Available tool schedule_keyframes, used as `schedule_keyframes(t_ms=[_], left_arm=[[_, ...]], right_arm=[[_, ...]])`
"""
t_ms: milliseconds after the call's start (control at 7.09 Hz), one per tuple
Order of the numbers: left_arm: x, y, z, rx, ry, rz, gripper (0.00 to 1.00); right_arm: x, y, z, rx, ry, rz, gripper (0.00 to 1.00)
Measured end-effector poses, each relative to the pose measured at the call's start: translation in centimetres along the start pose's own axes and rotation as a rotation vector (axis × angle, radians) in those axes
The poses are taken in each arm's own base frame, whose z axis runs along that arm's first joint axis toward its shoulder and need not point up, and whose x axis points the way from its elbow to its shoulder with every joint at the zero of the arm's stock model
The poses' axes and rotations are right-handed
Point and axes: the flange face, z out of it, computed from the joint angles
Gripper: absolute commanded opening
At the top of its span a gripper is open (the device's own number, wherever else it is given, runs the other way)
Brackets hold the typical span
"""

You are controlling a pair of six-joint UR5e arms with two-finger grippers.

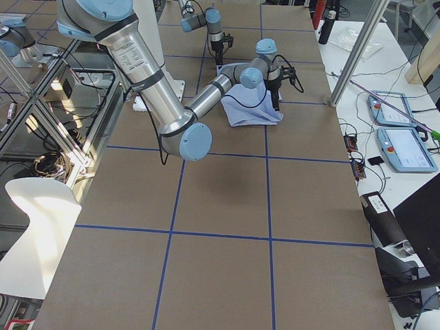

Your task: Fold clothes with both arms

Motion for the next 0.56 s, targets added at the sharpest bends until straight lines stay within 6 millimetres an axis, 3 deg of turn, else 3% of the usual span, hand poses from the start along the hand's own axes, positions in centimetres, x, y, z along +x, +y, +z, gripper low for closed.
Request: schedule_keyframes(t_ms=[282, 564], left_arm=[[-0.02, 0.02, 0.05, -0.001, -0.001, -0.001, 0.0], [0.04, 0.03, -0.04, -0.001, 0.001, -0.001, 0.0]], right_arm=[[-0.07, -0.01, -0.07, 0.001, -0.001, 0.0, 1.0], [-0.06, 0.07, 0.03, -0.001, 0.0, -0.001, 1.0]])
